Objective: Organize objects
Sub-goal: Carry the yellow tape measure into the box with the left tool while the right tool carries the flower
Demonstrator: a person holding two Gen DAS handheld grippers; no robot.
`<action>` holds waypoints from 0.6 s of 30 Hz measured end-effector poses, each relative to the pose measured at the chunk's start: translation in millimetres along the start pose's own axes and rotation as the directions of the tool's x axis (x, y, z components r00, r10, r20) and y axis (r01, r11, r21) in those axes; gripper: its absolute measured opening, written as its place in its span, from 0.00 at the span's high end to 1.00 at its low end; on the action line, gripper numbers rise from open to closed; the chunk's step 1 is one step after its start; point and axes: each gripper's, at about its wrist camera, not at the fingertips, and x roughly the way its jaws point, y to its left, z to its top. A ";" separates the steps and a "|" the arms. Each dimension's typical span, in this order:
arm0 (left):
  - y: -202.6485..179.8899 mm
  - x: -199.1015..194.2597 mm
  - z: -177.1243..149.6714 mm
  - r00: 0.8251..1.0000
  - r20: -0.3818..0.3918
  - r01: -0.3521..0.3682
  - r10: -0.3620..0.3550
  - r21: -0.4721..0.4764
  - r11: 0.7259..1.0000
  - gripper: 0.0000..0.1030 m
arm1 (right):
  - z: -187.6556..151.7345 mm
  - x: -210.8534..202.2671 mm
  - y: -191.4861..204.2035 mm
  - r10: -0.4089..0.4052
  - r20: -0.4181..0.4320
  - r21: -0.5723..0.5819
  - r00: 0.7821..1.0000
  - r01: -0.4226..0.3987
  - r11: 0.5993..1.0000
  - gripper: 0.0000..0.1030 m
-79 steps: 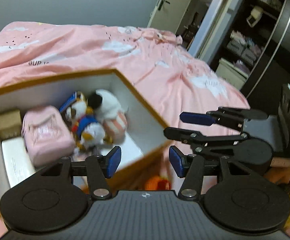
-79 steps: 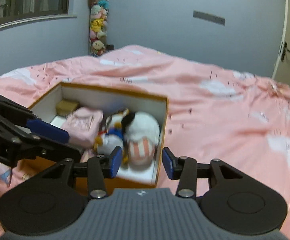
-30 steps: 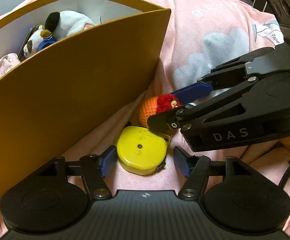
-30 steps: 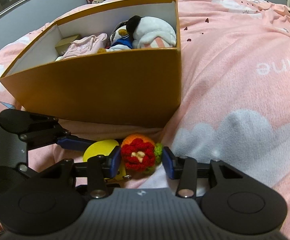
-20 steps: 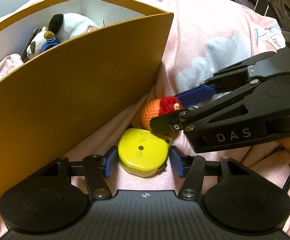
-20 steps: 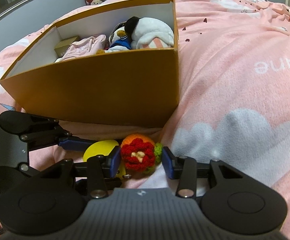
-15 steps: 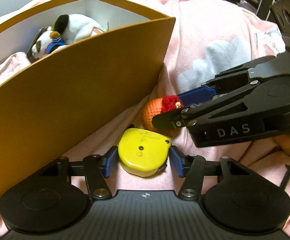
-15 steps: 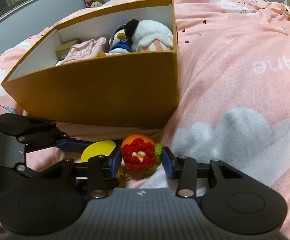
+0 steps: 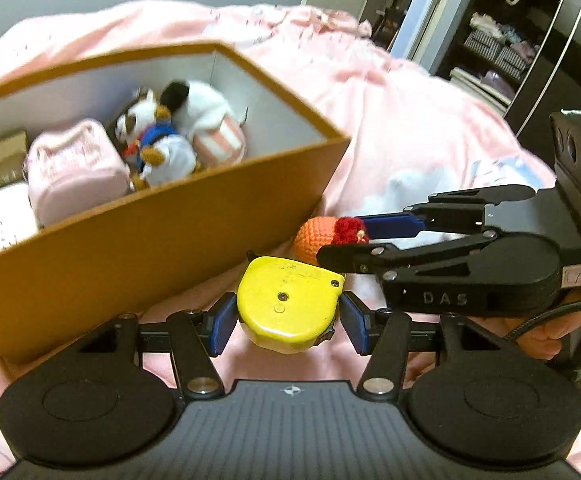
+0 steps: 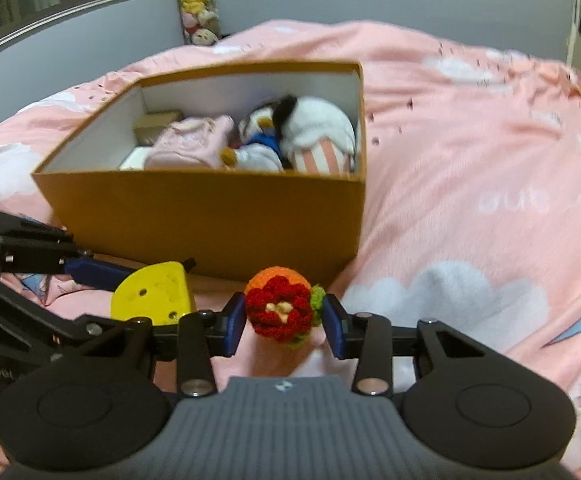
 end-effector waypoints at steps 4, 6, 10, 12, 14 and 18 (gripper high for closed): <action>-3.9 -12.8 10.1 0.998 0.052 0.023 -0.022 -0.012 1.000 0.38 | 5.9 -19.6 6.1 -0.011 0.032 -0.043 0.999 0.012 0.999 0.58; -2.9 -21.5 16.7 0.996 0.076 0.042 -0.040 -0.032 0.999 0.38 | 9.0 -31.1 7.6 -0.010 0.049 -0.061 0.999 0.013 0.998 0.58; -0.7 -35.8 29.2 0.990 0.124 0.073 -0.064 -0.071 0.995 0.38 | 18.5 -52.3 12.1 -0.022 0.099 -0.120 0.995 0.034 0.992 0.58; -0.1 -42.1 36.7 0.987 0.147 0.078 -0.065 -0.081 0.994 0.38 | 24.9 -61.3 15.2 -0.018 0.126 -0.152 0.992 0.038 0.988 0.58; -0.3 -46.7 45.8 0.985 0.162 0.067 -0.052 -0.085 0.994 0.38 | 32.3 -68.7 18.0 -0.012 0.150 -0.183 0.989 0.039 0.982 0.58; 3.1 -50.2 62.3 0.985 0.173 0.013 0.005 -0.099 0.995 0.38 | 50.2 -71.8 21.9 -0.009 0.173 -0.236 0.985 0.050 0.970 0.58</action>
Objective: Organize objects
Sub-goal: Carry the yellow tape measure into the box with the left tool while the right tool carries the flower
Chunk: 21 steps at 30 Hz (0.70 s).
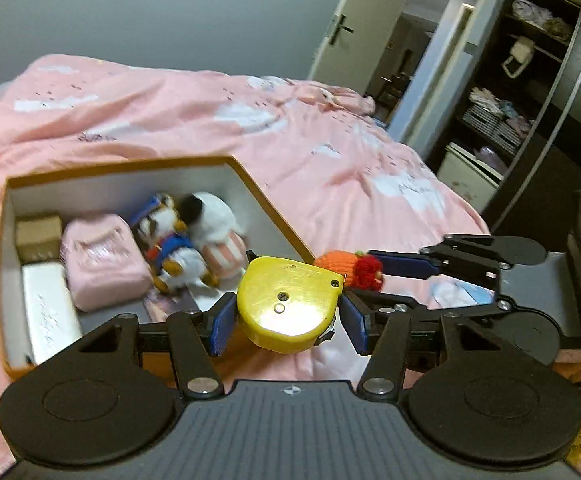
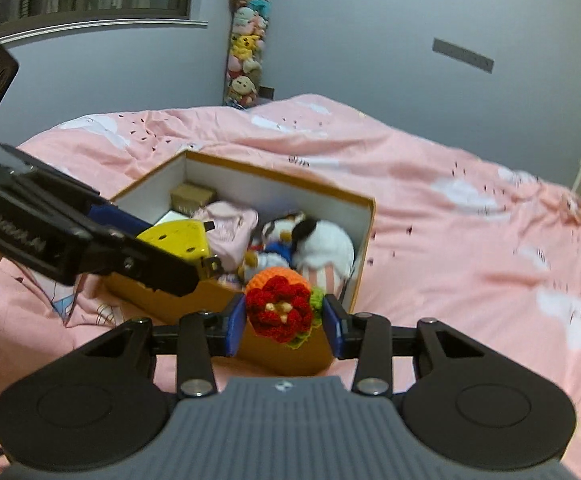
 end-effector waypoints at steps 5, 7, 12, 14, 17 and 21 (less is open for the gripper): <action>6.4 11.9 15.6 0.999 -0.022 -0.031 0.031 -0.001 1.000 0.38 | 18.5 12.2 -5.0 0.005 0.007 -0.036 1.000 -0.005 0.999 0.59; 10.4 21.4 20.4 0.999 -0.036 -0.035 0.035 -0.007 0.999 0.38 | 24.5 22.8 -8.2 0.003 -0.006 -0.045 1.000 -0.003 0.999 0.59; 22.6 48.6 28.4 0.995 -0.076 -0.059 0.057 -0.014 0.998 0.38 | 33.0 52.5 -13.3 -0.003 -0.066 -0.090 0.998 -0.003 0.996 0.59; 26.7 59.7 29.4 0.993 -0.100 -0.066 0.064 -0.016 0.998 0.38 | 34.6 65.5 -15.0 0.004 -0.104 -0.110 0.995 -0.015 0.994 0.59; 33.0 76.1 30.1 0.988 -0.140 -0.076 0.071 -0.029 0.997 0.38 | 34.8 80.8 -14.1 0.003 -0.150 -0.152 0.989 -0.027 0.988 0.59; 39.4 94.3 29.9 0.979 -0.188 -0.089 0.077 -0.057 0.994 0.38 | 35.9 102.3 -16.2 0.010 -0.225 -0.203 0.974 -0.056 0.978 0.59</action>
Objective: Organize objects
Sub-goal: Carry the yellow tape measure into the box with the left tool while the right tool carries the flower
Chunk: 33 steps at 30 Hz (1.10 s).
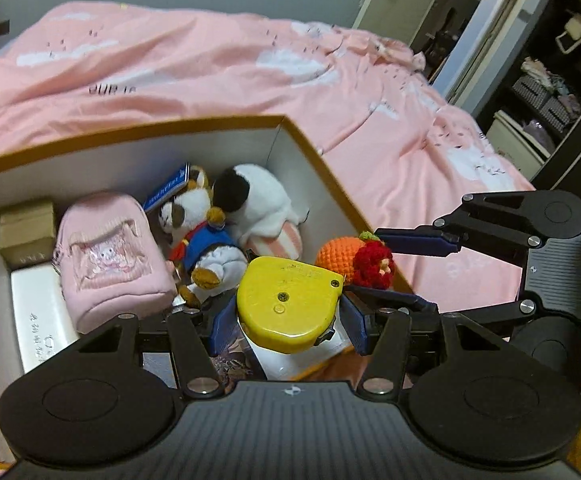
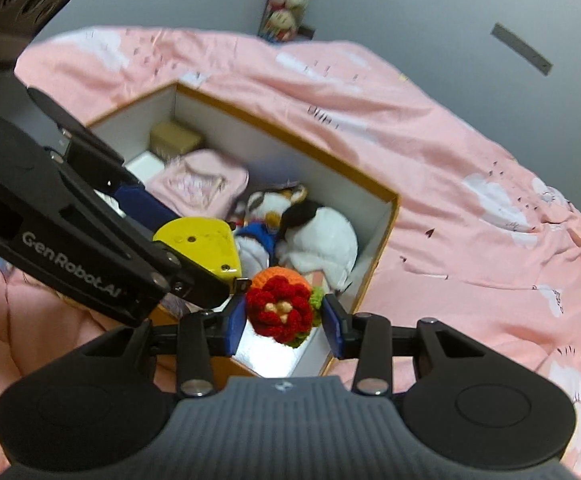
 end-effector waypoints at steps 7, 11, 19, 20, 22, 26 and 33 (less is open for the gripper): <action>6.8 24.4 5.2 0.996 -0.090 -0.016 0.012 -0.043 0.999 0.38 | 8.4 30.2 -2.9 0.012 -0.114 -0.108 0.993 -0.024 0.994 0.59; 6.8 34.4 9.5 0.991 -0.131 -0.040 0.034 -0.045 0.998 0.38 | 11.9 44.3 -0.3 -0.001 -0.160 -0.192 0.987 -0.030 0.981 0.59; 19.6 48.6 18.4 0.980 -0.197 -0.040 0.016 -0.123 0.992 0.38 | 19.2 55.6 -12.7 0.055 -0.218 -0.186 0.974 -0.097 0.978 0.58; 22.1 50.7 18.9 0.979 -0.206 -0.039 0.010 -0.140 0.989 0.38 | 19.9 56.9 -15.2 0.070 -0.231 -0.173 0.970 -0.112 0.979 0.59; 27.9 54.1 19.0 0.976 -0.218 -0.025 -0.014 -0.178 0.984 0.38 | 21.3 58.7 -17.0 0.079 -0.243 -0.170 0.967 -0.122 0.978 0.60; 35.0 58.3 20.1 0.972 -0.233 -0.034 -0.017 -0.215 0.976 0.38 | 25.2 60.3 -14.5 0.065 -0.261 -0.211 0.963 -0.123 0.970 0.60; 39.5 62.0 19.9 0.966 -0.257 -0.023 -0.036 -0.220 0.975 0.38 | 29.8 71.8 -11.8 0.045 -0.302 -0.291 0.952 -0.137 0.947 0.60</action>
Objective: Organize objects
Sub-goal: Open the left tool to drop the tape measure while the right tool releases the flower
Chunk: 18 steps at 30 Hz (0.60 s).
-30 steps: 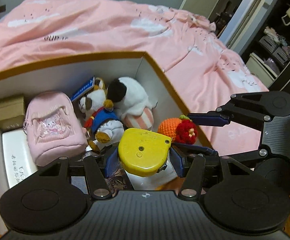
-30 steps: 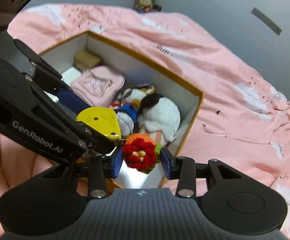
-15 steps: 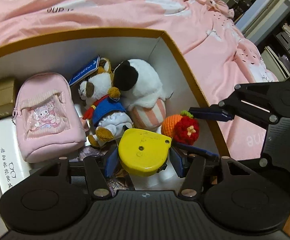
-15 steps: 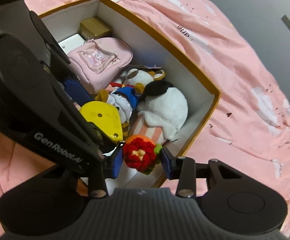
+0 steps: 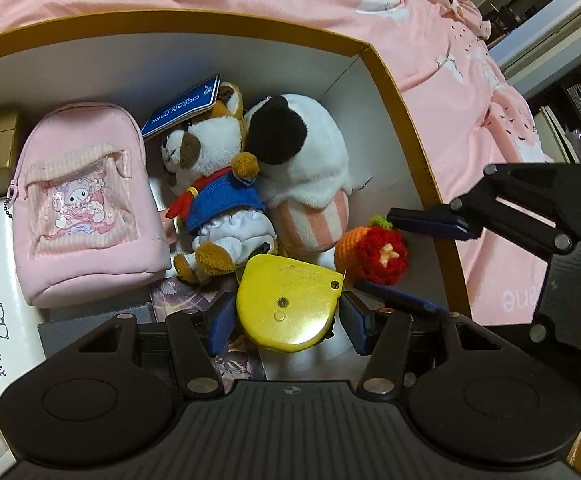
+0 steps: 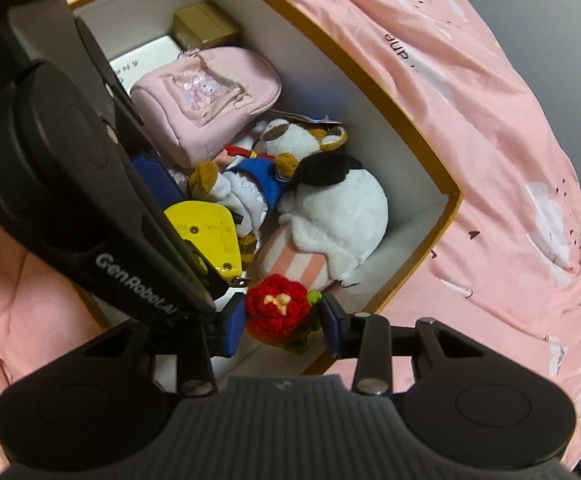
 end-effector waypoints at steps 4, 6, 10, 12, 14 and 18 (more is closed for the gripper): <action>4.0 1.8 0.7 1.000 -0.009 0.014 -0.014 0.002 1.000 0.37 | 3.9 8.4 -1.5 0.011 -0.026 -0.018 1.000 -0.011 1.000 0.59; 5.9 -0.7 1.4 1.000 0.007 0.026 -0.026 0.002 1.000 0.35 | 5.3 10.3 -1.8 0.010 -0.032 -0.031 0.999 -0.011 0.999 0.59; 10.1 -9.3 5.0 0.999 0.028 0.045 -0.045 -0.003 0.999 0.31 | 6.7 11.6 -2.8 0.017 -0.043 -0.049 0.999 -0.019 0.999 0.58; 12.4 -14.6 5.0 0.998 0.040 0.041 -0.041 -0.002 0.999 0.31 | 6.5 10.7 -3.4 0.021 -0.048 -0.053 0.999 -0.023 0.998 0.58; 14.4 -19.4 4.1 0.998 0.051 0.047 -0.047 -0.002 0.999 0.31 | 7.6 10.1 -3.7 0.027 -0.053 -0.053 0.998 -0.030 0.998 0.58; 13.6 -29.8 -2.2 0.997 0.081 0.018 -0.020 0.029 0.999 0.31 | 9.6 9.1 -5.9 0.051 -0.072 -0.042 0.996 -0.054 0.998 0.58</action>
